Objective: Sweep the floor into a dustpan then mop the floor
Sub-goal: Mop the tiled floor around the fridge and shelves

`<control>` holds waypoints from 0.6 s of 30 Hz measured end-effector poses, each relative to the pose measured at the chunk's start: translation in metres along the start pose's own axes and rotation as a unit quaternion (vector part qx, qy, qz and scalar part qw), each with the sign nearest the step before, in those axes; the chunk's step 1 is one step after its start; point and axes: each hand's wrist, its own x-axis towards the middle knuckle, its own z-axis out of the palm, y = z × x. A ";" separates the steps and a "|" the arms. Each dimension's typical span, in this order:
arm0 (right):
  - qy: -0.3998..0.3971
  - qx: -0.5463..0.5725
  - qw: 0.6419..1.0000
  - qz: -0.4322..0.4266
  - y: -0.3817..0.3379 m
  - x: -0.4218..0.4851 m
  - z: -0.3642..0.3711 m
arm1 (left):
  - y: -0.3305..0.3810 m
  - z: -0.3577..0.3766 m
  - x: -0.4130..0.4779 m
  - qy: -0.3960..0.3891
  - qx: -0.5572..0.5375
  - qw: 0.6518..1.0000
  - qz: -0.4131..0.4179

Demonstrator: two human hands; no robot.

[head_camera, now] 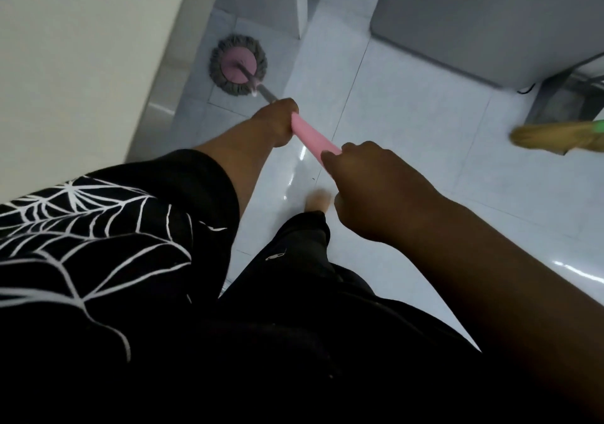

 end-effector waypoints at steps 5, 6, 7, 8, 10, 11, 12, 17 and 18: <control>0.004 0.007 1.000 0.011 -0.014 -0.065 0.024 | 0.019 0.038 -0.061 -0.018 -0.032 0.999 0.004; 0.002 0.008 1.000 0.015 -0.018 -0.079 0.028 | 0.023 0.047 -0.074 -0.025 -0.044 0.999 -0.002; -0.002 0.007 1.000 0.020 -0.021 -0.093 0.032 | 0.027 0.055 -0.087 -0.032 -0.055 0.998 -0.008; -0.005 0.005 1.000 0.024 -0.024 -0.107 0.036 | 0.032 0.062 -0.100 -0.037 -0.061 0.997 -0.011; -0.007 0.001 1.000 0.024 -0.029 -0.134 0.044 | 0.039 0.078 -0.123 -0.036 -0.053 0.998 -0.004; -0.007 -0.004 1.000 0.023 -0.031 -0.146 0.048 | 0.042 0.086 -0.135 -0.037 -0.043 0.998 0.003; -0.006 -0.009 1.000 0.023 -0.033 -0.157 0.052 | 0.046 0.093 -0.145 -0.041 -0.036 0.998 0.008; -0.012 0.000 1.000 0.016 -0.043 -0.198 0.064 | 0.051 0.115 -0.173 -0.042 -0.002 0.999 0.008; -0.013 -0.008 1.000 0.012 -0.046 -0.202 0.065 | 0.050 0.117 -0.175 -0.041 -0.001 0.999 0.008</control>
